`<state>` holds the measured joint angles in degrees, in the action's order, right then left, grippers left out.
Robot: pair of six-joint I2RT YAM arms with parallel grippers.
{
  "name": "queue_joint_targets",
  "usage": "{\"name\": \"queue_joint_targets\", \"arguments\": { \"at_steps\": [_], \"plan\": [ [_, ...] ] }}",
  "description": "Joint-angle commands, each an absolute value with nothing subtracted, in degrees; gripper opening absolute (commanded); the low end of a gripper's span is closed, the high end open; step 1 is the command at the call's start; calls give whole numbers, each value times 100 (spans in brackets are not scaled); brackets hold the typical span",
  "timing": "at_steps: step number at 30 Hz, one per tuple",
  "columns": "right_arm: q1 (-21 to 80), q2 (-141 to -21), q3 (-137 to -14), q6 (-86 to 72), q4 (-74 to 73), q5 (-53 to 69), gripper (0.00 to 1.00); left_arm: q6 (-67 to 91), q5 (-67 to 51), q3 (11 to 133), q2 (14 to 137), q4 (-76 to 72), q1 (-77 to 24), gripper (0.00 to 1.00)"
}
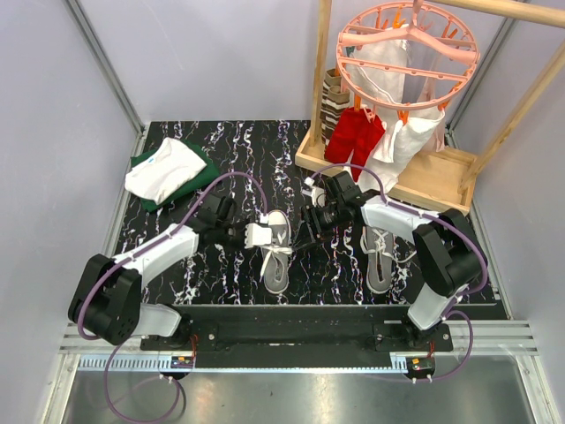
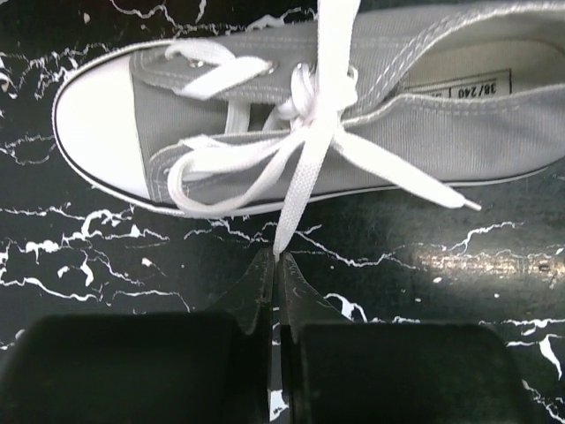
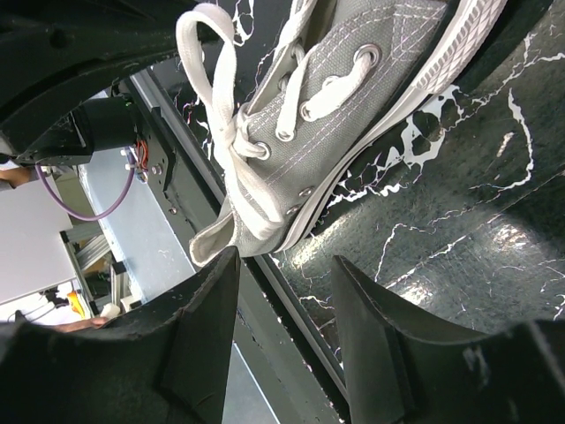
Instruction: Tie the shoes
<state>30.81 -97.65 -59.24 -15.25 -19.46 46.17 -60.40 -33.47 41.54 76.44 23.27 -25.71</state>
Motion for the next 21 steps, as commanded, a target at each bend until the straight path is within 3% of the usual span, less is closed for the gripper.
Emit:
{"name": "queue_joint_targets", "arguments": {
  "at_steps": [1,21],
  "plan": [
    [3067,-9826,-6117,-1556,-1881,4772,54,-6337,-3182,4087,7488,2478,-2470,0],
    [3252,-10204,-6425,-2443,-1152,5300,56,-6741,-3138,3885,7400,2716,-2215,0]
  ]
}}
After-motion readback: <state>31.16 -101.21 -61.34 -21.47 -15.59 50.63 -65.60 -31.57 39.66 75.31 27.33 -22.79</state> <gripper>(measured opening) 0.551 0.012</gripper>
